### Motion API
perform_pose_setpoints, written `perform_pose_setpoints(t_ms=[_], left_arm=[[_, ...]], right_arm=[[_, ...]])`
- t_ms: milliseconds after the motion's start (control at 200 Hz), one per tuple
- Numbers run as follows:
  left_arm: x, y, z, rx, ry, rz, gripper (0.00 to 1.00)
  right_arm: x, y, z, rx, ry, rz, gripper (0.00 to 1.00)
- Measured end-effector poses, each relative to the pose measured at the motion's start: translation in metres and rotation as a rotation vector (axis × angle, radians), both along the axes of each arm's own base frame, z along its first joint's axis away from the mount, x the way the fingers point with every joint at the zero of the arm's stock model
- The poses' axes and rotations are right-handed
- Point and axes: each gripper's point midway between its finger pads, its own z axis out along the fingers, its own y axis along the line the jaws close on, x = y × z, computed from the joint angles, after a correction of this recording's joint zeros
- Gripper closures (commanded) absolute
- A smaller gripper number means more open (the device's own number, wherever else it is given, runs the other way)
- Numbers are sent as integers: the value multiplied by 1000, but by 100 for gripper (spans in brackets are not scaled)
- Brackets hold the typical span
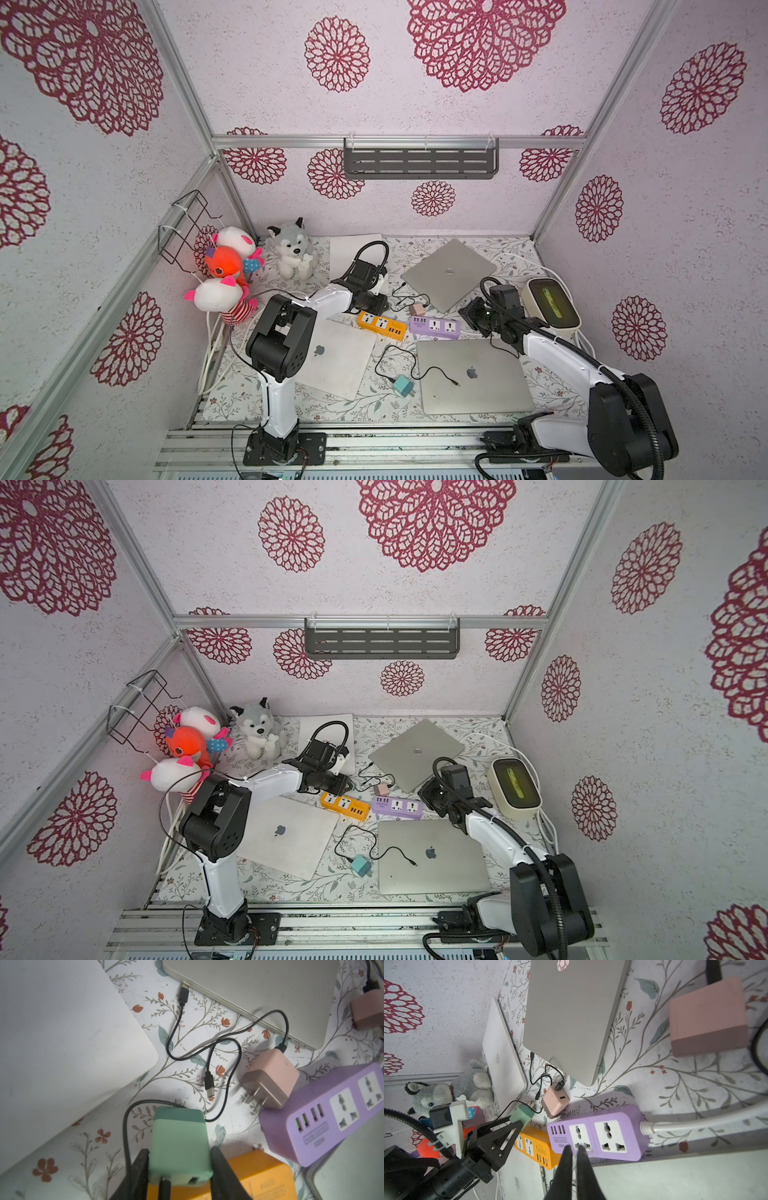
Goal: Unplug the laptop charger
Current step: Place the plug at the center of the board.
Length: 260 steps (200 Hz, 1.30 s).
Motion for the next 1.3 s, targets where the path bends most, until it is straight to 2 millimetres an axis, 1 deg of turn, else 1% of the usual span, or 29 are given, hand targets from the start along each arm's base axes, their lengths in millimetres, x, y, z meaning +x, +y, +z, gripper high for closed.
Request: perform_pose_setpoints(t_ms=[175,265,380,580,906,1081,1236,1301], left_arm=[[9,-4,-5,9,19,2,61],[14,-6,-7,15,27,2,57],[14,-6,-9,23,35,0,56],[13,-6,-10,27,39,-3,58],[15,-6,-12,36,48,0,58],[14,-5,-15,43,55,2,51],[9,0,-28,71,94,10,48],[9,0,-29,73,94,11,46]], right_arm=[[0,0,0,0,1,0,90],[0,0,0,0,1,1,89],[0,0,0,0,1,0,89],[0,0,0,0,0,0,89],[0,0,0,0,0,0,89],[0,0,0,0,0,0,89],[0,0,0,0,0,0,89],[0,0,0,0,0,0,90]])
